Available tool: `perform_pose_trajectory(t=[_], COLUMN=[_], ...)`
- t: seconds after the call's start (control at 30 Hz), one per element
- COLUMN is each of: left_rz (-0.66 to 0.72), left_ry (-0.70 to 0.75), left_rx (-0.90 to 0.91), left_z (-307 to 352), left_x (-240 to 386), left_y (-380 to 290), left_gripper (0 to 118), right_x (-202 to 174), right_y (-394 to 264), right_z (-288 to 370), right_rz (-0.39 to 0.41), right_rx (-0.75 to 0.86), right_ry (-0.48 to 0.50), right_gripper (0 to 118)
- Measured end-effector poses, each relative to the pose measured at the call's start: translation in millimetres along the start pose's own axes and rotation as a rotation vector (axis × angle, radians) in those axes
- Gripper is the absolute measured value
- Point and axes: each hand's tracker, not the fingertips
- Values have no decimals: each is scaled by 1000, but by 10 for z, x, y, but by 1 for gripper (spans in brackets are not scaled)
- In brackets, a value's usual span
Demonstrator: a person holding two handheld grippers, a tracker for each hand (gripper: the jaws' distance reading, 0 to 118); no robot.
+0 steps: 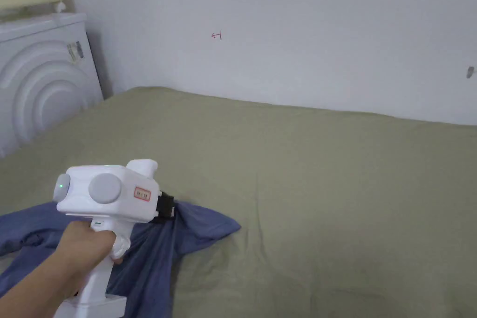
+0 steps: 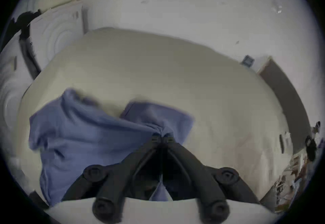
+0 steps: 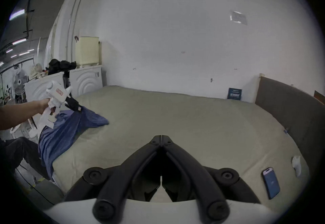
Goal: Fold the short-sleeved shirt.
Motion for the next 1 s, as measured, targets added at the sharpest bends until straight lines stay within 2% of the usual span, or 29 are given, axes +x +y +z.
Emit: perform_pose_trajectory(t=[0.1,0.2,0.37,0.47,0.6,0.67,0.77,0.8,0.83,0.9,1.0], left_rz=[-112,-243,-440,-537,-618,-650,-705,-685,-648,-532,-372], left_ry=[-123,-222,-474,-621,-773,-809,-758,-742,-734,-700,-628], left_rx=[25,50,16,-29,-146,-218,-283,-266,-253,-256,-140], left_z=[25,-2,-135,-225,-495,-691,-936,-1025,-1076,-1081,-759], left_x=[664,1479,3014,3856,4728,5021,5232,5206,5127,4894,4273], left_y=[248,442,395,157,-317,-607,-1059,-1154,-1204,-1171,-919], left_gripper=[0,0,0,0,0,0,8,12,37,108,110], right_x=[213,467,815,954,1089,1127,1154,1152,1144,1137,1091], right_y=[74,125,178,158,33,-61,-179,-211,-227,-243,-219], right_z=[159,332,758,1073,1441,1567,1667,1682,1682,1651,1505], right_rz=[-7,-48,-54,-39,-72,-98,-138,-144,-148,-163,-173], right_rx=[15,35,33,25,-22,-38,-58,-60,-64,-57,-41], right_ry=[-74,-160,-320,-417,-527,-566,-577,-579,-579,-558,-517], right_gripper=[0,0,0,0,0,0,0,0,0,0,0])
